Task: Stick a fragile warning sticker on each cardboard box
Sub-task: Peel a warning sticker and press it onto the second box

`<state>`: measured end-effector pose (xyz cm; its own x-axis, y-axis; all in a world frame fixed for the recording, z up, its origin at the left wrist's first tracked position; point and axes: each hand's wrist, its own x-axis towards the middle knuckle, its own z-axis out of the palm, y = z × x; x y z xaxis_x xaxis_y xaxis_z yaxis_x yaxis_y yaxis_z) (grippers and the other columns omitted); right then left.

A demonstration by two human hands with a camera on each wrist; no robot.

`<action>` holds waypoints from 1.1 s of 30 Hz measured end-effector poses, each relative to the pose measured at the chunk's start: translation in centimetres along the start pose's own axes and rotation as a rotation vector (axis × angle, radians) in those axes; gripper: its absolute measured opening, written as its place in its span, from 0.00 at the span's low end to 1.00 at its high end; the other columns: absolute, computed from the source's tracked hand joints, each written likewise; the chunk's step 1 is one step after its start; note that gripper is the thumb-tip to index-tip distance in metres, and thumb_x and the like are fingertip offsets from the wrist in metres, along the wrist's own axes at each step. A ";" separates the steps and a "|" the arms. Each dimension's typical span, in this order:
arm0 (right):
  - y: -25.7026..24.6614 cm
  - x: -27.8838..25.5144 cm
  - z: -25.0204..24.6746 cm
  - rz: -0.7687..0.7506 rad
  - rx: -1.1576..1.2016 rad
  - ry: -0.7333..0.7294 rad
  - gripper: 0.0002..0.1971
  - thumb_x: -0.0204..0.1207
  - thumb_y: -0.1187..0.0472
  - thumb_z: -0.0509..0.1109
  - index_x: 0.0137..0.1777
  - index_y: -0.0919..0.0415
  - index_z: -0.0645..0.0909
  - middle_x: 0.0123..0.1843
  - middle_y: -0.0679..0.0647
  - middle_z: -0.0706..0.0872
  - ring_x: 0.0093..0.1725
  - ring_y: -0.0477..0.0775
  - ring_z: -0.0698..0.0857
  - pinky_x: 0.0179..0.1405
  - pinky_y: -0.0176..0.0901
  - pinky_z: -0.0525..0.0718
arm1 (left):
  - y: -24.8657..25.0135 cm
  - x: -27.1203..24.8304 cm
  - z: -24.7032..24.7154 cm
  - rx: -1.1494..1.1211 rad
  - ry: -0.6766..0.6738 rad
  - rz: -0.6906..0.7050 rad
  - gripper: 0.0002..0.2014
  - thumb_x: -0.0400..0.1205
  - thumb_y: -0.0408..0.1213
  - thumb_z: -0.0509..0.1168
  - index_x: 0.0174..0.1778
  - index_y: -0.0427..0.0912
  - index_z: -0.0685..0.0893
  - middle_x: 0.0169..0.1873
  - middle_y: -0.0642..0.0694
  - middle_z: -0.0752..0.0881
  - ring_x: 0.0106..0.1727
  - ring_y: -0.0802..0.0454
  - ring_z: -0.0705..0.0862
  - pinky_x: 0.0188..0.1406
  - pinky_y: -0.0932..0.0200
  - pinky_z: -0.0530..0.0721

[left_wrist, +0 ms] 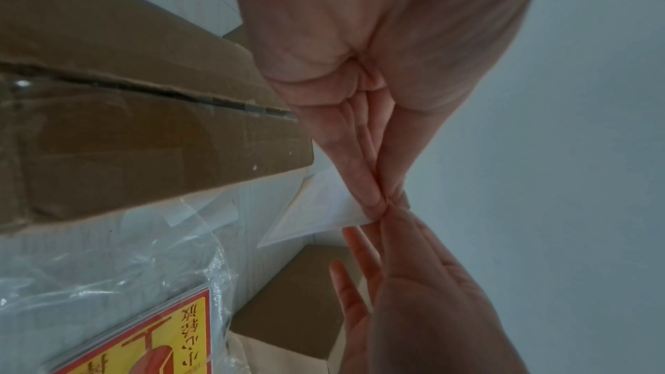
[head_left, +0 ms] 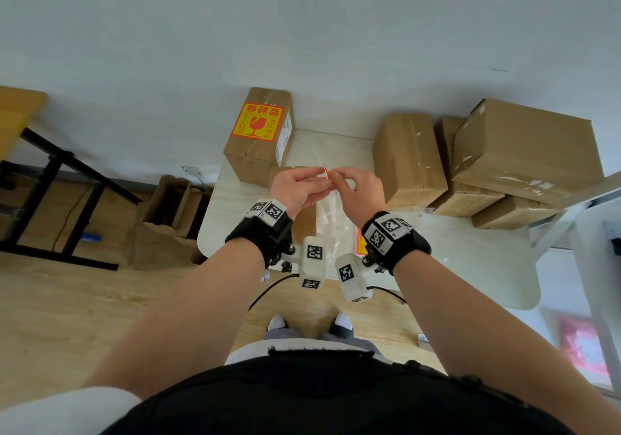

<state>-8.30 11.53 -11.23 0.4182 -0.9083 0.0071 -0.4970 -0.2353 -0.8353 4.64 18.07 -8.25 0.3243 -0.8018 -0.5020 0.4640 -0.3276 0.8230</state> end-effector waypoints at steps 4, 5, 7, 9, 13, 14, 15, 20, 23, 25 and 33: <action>-0.2 0.0 -0.2 -0.002 -0.003 0.004 0.10 0.84 0.55 0.66 0.51 0.55 0.89 0.44 0.40 0.87 0.47 0.39 0.83 0.41 0.19 0.72 | -0.1 0.0 0.2 -0.004 0.006 0.005 0.19 0.78 0.20 0.70 0.66 0.28 0.81 0.52 0.29 0.89 0.51 0.39 0.91 0.54 0.55 0.90; -0.3 0.0 -0.2 0.002 -0.001 0.009 0.09 0.83 0.55 0.66 0.50 0.55 0.88 0.43 0.41 0.88 0.46 0.38 0.83 0.40 0.18 0.72 | -0.1 -0.1 0.2 -0.008 0.008 0.006 0.19 0.78 0.20 0.70 0.66 0.28 0.81 0.52 0.29 0.90 0.51 0.39 0.92 0.54 0.56 0.90; -0.3 0.1 -0.2 0.008 0.006 0.019 0.09 0.83 0.54 0.67 0.47 0.56 0.87 0.41 0.42 0.88 0.43 0.35 0.83 0.40 0.18 0.73 | 0.0 -0.1 0.3 -0.026 0.027 0.004 0.20 0.78 0.20 0.71 0.67 0.29 0.79 0.50 0.30 0.90 0.50 0.40 0.92 0.52 0.56 0.90; -0.3 0.1 -0.3 0.002 0.007 0.017 0.09 0.82 0.54 0.68 0.47 0.55 0.87 0.40 0.41 0.88 0.42 0.33 0.83 0.40 0.19 0.74 | 0.1 0.0 0.5 -0.048 0.066 -0.008 0.21 0.77 0.19 0.71 0.67 0.28 0.78 0.50 0.30 0.90 0.48 0.41 0.92 0.52 0.55 0.90; -0.4 0.1 -0.4 -0.020 0.014 0.003 0.07 0.82 0.58 0.68 0.48 0.52 0.89 0.41 0.39 0.89 0.45 0.35 0.85 0.46 0.29 0.79 | 0.3 0.1 0.7 -0.069 0.120 -0.003 0.19 0.77 0.19 0.71 0.64 0.25 0.79 0.49 0.27 0.89 0.43 0.42 0.92 0.50 0.54 0.91; -0.4 0.1 -0.5 -0.026 0.013 0.003 0.07 0.82 0.58 0.68 0.49 0.52 0.89 0.41 0.39 0.89 0.46 0.36 0.86 0.47 0.32 0.81 | 0.3 0.1 0.8 -0.070 0.124 0.001 0.19 0.77 0.19 0.71 0.64 0.25 0.79 0.50 0.27 0.89 0.43 0.42 0.92 0.50 0.54 0.91; -0.5 0.0 -0.6 -0.031 0.012 0.001 0.08 0.82 0.58 0.67 0.49 0.52 0.89 0.41 0.39 0.89 0.47 0.37 0.86 0.48 0.35 0.82 | 0.3 0.1 0.8 -0.068 0.127 0.003 0.18 0.77 0.19 0.71 0.63 0.25 0.79 0.49 0.27 0.89 0.43 0.42 0.92 0.50 0.54 0.91; -0.4 0.0 -1.1 -0.040 -0.012 -0.031 0.09 0.83 0.57 0.66 0.51 0.54 0.90 0.43 0.42 0.91 0.48 0.41 0.87 0.52 0.39 0.83 | 0.2 0.0 1.1 -0.052 0.132 0.014 0.17 0.77 0.18 0.71 0.62 0.24 0.80 0.48 0.27 0.89 0.41 0.42 0.92 0.50 0.54 0.91; -0.4 -0.2 -1.4 -0.030 -0.020 -0.066 0.09 0.82 0.56 0.67 0.54 0.52 0.89 0.48 0.44 0.91 0.51 0.41 0.87 0.53 0.37 0.82 | 0.2 -0.1 1.1 -0.024 0.135 0.023 0.16 0.76 0.18 0.71 0.60 0.24 0.80 0.50 0.26 0.88 0.42 0.42 0.92 0.51 0.53 0.90; -0.5 -0.3 -1.6 -0.026 -0.021 -0.083 0.09 0.82 0.56 0.69 0.56 0.53 0.89 0.50 0.45 0.91 0.51 0.41 0.87 0.52 0.34 0.81 | 0.2 -0.1 1.1 0.015 0.153 0.030 0.14 0.76 0.19 0.73 0.57 0.26 0.82 0.51 0.26 0.88 0.42 0.42 0.92 0.51 0.52 0.91; -0.3 -0.6 -1.8 -0.021 -0.045 -0.075 0.08 0.80 0.58 0.71 0.54 0.56 0.89 0.48 0.47 0.92 0.48 0.41 0.87 0.45 0.26 0.77 | 0.2 -0.2 1.3 0.222 0.141 0.160 0.12 0.76 0.19 0.73 0.49 0.32 0.78 0.45 0.26 0.88 0.37 0.43 0.92 0.42 0.55 0.92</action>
<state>-9.71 11.52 -9.97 0.4838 -0.8750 -0.0181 -0.5201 -0.2709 -0.8100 3.64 17.49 -7.61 0.4972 -0.7798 -0.3803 0.2110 -0.3165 0.9248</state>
